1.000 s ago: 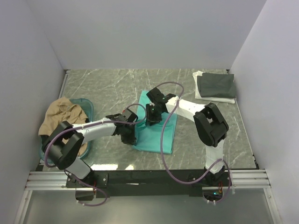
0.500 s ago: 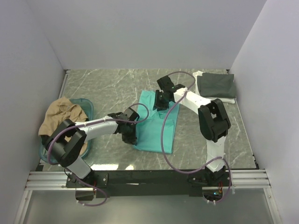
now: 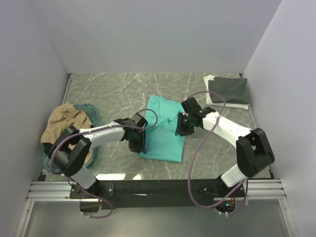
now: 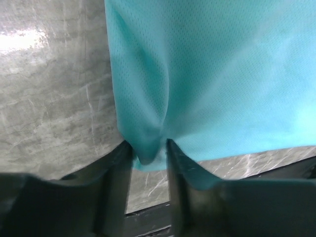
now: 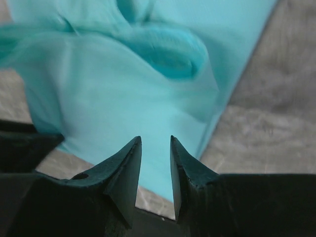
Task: Fold and stack the t-shirts
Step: Fold the tshirt
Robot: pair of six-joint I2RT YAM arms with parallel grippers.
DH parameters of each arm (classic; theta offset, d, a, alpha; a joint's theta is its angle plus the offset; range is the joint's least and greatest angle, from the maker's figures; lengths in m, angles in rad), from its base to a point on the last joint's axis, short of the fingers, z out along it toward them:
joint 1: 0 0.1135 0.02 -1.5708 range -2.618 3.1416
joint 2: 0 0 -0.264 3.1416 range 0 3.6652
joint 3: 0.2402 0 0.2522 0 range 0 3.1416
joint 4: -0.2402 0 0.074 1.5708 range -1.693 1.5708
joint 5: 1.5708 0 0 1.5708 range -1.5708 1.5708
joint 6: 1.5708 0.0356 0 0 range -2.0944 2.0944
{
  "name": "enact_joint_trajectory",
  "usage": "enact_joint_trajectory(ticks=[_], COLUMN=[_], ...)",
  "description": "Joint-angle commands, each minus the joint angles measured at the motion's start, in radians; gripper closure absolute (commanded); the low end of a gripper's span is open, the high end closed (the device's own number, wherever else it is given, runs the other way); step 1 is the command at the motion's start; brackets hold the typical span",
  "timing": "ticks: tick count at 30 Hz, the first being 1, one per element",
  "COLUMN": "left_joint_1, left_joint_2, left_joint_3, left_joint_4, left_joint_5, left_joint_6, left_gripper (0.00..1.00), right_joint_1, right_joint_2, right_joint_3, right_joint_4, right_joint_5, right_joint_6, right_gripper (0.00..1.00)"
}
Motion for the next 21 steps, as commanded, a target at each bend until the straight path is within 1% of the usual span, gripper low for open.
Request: enact_joint_trajectory(ticks=[1,2,5,8,11,16,21], left_joint_1=[-0.002,-0.002,-0.002,-0.002,-0.002,-0.002,-0.002], left_joint_2=[-0.014,-0.014,-0.02,-0.02,-0.026,-0.027,-0.028], left_joint_3=[0.039,0.04,0.046,0.045,0.036,0.023,-0.003], left_joint_4=[-0.035,-0.039,-0.055,-0.065,-0.073,-0.093,-0.069], left_joint_5=[-0.021,-0.024,-0.027,-0.027,-0.03,-0.042,-0.034], left_joint_6=[0.016,0.018,0.024,0.027,0.027,0.019,0.012], left_gripper=[0.57,0.51,0.44,0.43,0.45,0.46,0.47], right_joint_1=[0.022,0.034,0.078,0.1,0.104,0.126,0.146], right_joint_2=[-0.086,-0.111,-0.143,-0.169,-0.194,-0.185,-0.172], right_joint_3=[-0.117,-0.139,-0.214,-0.266,-0.299,-0.329,-0.343], right_joint_4=[-0.007,-0.004,0.008,0.021,0.031,0.05,0.048], right_joint_5=[-0.049,-0.054,-0.065,-0.06,-0.063,-0.08,-0.085], right_joint_6=[0.009,0.024,0.057,0.083,0.088,0.092,0.097], right_gripper=[0.62,0.62,0.62,0.61,0.6,0.6,0.59])
